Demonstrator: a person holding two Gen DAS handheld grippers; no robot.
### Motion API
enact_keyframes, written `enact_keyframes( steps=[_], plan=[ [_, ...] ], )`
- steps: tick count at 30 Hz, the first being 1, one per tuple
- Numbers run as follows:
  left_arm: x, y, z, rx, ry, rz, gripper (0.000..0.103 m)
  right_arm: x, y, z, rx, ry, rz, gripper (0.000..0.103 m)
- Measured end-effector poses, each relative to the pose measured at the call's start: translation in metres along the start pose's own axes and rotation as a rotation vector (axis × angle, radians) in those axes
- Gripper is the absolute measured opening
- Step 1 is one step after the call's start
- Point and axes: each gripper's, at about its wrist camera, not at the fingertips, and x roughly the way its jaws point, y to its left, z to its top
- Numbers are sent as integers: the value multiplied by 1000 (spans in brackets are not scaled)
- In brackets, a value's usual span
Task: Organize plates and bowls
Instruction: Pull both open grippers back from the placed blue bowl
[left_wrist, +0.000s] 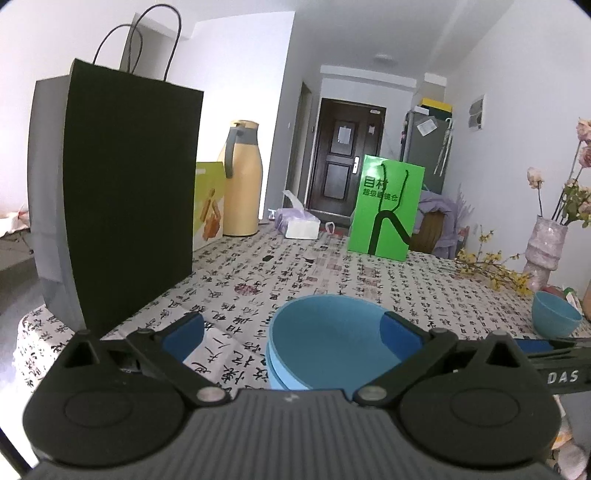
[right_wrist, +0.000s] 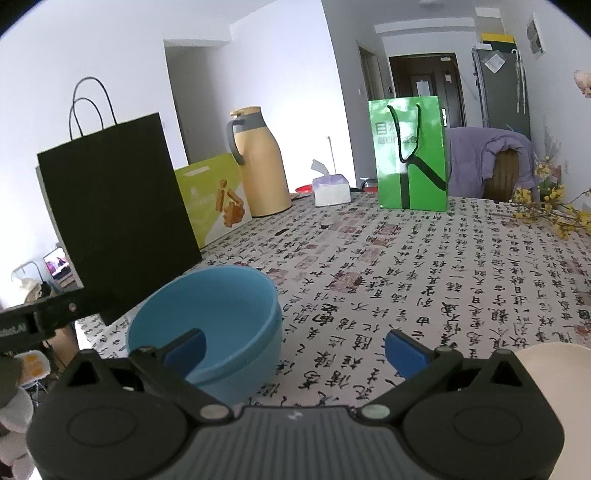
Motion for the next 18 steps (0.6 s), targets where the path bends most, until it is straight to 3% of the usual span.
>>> enact_keyframes(
  steps=[5,18],
  plan=[
    [-6,-6,-4,6,-20,-8,103,-14,-12,-3,36,-6,12,103],
    [-11,-39,-8,48,-44,-60,103,-51,-47,-8,42,-80,-127,103]
  ],
)
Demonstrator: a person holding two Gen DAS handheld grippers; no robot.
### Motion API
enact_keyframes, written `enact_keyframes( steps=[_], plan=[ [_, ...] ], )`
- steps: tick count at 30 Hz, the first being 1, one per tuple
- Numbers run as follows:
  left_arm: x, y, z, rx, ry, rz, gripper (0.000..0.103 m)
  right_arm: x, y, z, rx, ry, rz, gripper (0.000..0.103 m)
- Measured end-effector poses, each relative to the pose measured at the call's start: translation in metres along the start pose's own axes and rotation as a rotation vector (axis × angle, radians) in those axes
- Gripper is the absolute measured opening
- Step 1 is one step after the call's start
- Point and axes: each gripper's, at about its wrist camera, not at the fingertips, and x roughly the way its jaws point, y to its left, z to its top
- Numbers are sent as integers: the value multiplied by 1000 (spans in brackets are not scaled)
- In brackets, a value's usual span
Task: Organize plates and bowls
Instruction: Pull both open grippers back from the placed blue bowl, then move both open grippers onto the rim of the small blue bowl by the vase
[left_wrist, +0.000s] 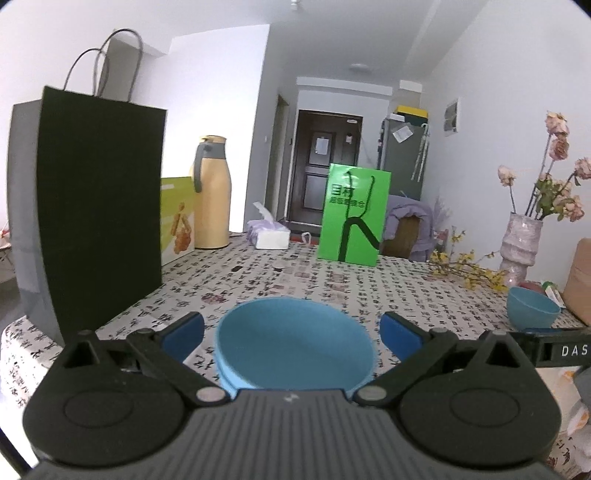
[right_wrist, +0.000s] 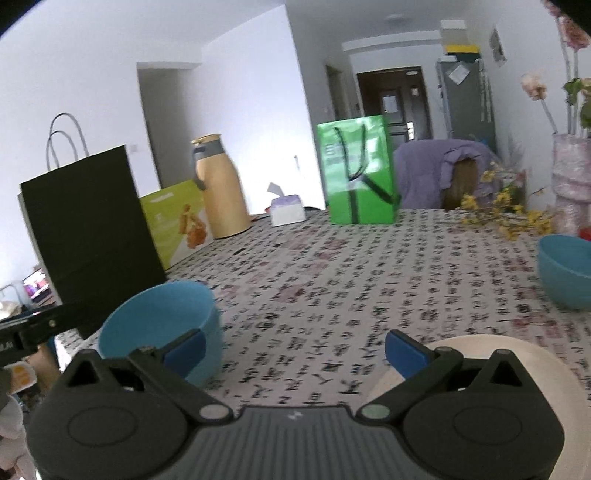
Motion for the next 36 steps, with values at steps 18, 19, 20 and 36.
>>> enact_keyframes(
  steps=[18,19,20,36],
  plan=[
    [31,-61,6,53,31,-104,103,-34,-77,6,55,-90,-107,103],
    [34,-65,7,58,33,-106,103,-35,-81,8,53,-93,-115,103],
    [37,-69,7,65,39,-109,103,-36,-84,10,48,-97,-125,103],
    [87,-134,34,24,105,-227,103,-51,-168,48,91,-126,-264,103]
  ],
)
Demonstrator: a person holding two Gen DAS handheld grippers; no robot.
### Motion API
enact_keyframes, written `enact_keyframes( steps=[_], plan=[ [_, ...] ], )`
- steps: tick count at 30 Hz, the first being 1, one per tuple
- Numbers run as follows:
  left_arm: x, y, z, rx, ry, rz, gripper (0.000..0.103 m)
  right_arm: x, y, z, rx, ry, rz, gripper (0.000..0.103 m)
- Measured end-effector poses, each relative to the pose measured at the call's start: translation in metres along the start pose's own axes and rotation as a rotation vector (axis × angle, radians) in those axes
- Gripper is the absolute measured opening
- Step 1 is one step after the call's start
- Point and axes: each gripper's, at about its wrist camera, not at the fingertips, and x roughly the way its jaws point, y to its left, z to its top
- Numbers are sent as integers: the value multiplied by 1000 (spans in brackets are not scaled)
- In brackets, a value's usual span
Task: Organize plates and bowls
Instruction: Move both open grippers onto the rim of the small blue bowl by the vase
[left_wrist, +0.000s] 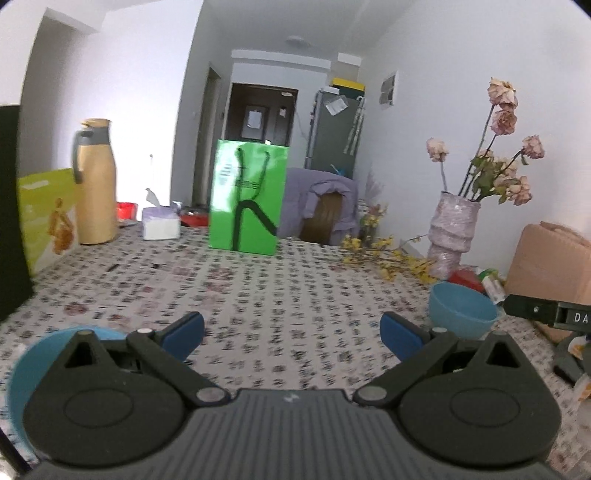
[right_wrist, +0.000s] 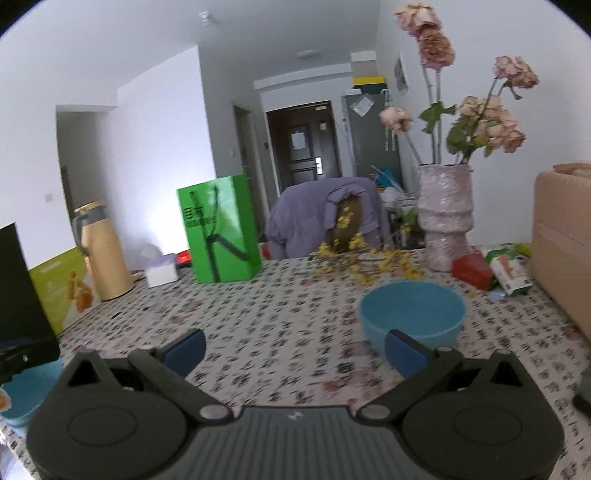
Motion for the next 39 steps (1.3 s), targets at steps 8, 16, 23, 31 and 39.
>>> enact_keyframes(
  steps=[8,16,23,31,39],
  plan=[
    [38,-32,25,-32,35,-49,103,7,-33,30,11,-20,-41,103],
    [65,-70,52,-14,38,-75,103,23,-60,62,30,-15,-84,103],
    [92,-97,73,10,72,-80,103,36,-79,85,69,-22,-113,103],
    [131,-133,88,31,139,-95,103,66,-99,91,110,-2,-174,103],
    [168,-163,93,44,197,-87,103,109,-129,79,163,55,-238,103]
  ],
)
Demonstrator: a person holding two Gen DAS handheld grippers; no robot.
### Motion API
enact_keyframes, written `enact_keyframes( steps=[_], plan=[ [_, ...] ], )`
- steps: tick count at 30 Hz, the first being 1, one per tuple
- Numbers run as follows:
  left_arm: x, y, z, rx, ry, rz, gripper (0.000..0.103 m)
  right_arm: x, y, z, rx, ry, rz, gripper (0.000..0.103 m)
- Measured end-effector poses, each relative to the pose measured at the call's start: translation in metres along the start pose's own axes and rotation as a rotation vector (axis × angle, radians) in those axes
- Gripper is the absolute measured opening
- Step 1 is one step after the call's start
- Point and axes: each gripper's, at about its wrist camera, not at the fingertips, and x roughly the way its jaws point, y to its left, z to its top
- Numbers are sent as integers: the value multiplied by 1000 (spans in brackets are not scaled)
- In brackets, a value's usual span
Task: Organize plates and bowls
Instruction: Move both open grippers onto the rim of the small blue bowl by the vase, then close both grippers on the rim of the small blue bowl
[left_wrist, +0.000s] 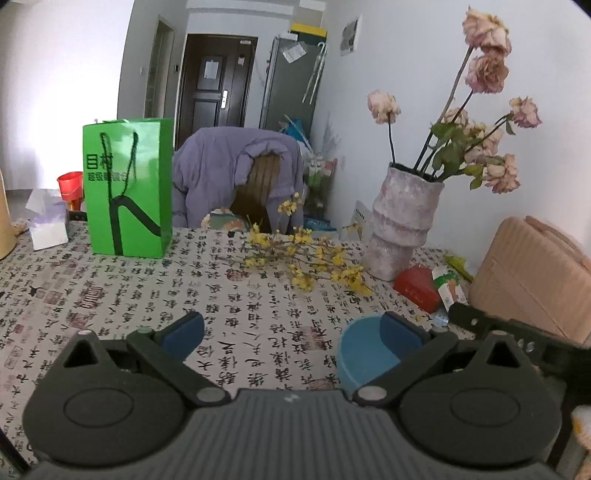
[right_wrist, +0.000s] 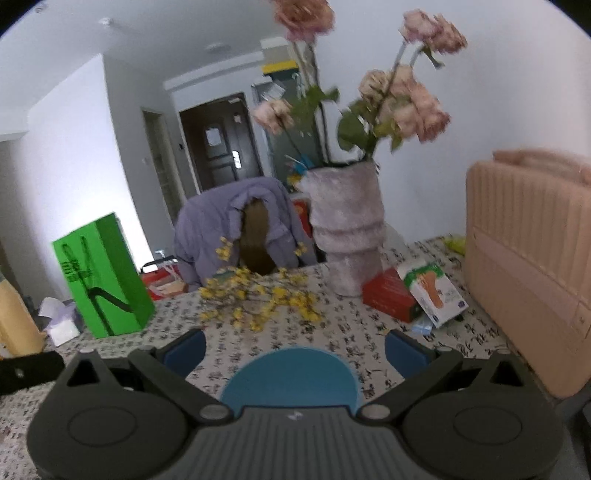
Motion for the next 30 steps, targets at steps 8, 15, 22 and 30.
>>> enact_keyframes(
  steps=[8,15,22,30],
  plan=[
    [39,-16,-1,-10,66,4,103,44,-35,-19,96,44,6,103],
    [71,-26,-2,-9,114,23,103,69,-43,-34,94,88,39,103],
    [107,-30,-9,-41,187,42,103,73,-44,-39,87,99,29,103],
    [137,-47,-20,14,240,82,103,82,-52,-44,102,145,-2,94]
  ],
)
